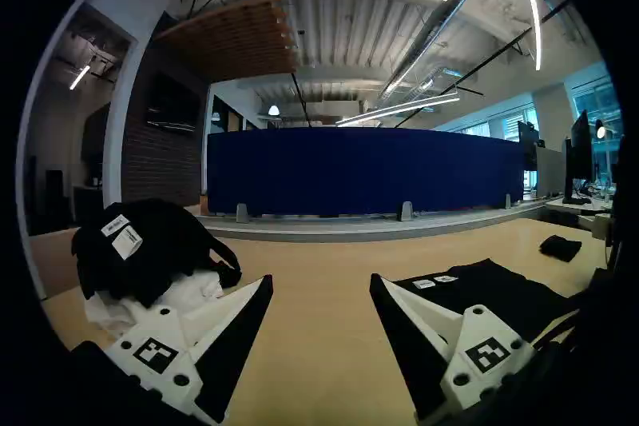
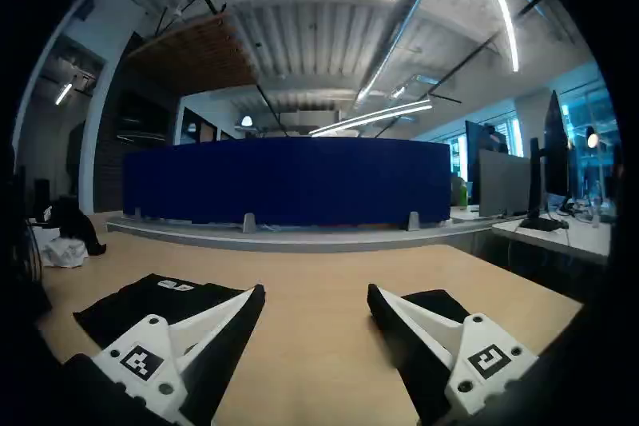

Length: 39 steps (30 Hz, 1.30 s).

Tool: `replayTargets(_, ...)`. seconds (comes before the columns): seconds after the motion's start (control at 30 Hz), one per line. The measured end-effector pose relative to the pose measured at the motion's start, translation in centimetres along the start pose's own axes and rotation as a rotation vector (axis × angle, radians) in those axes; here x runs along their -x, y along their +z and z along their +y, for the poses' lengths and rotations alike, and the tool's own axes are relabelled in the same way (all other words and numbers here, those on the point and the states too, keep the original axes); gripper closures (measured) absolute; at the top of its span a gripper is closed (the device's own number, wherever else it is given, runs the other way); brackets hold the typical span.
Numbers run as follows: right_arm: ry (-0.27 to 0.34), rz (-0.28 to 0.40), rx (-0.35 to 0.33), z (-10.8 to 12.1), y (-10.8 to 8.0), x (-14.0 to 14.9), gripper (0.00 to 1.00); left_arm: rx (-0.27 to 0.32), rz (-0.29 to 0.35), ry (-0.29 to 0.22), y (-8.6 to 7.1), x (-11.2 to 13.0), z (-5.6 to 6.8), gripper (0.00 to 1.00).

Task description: Fold towel

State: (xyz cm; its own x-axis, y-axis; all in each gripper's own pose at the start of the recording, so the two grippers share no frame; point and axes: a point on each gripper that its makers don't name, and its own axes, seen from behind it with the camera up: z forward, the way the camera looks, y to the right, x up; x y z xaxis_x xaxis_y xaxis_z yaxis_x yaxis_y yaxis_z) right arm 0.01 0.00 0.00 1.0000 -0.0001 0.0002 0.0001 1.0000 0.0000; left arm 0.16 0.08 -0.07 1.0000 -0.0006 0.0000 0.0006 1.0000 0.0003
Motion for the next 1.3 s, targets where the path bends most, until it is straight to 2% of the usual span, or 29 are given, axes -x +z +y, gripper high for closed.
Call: replayTargets(1.3, -0.001, -0.003, -0.007, -0.21, 0.20, -0.18, 0.00, 0.011, 0.000, 0.002, -0.18, -0.06, 0.23, 0.10)
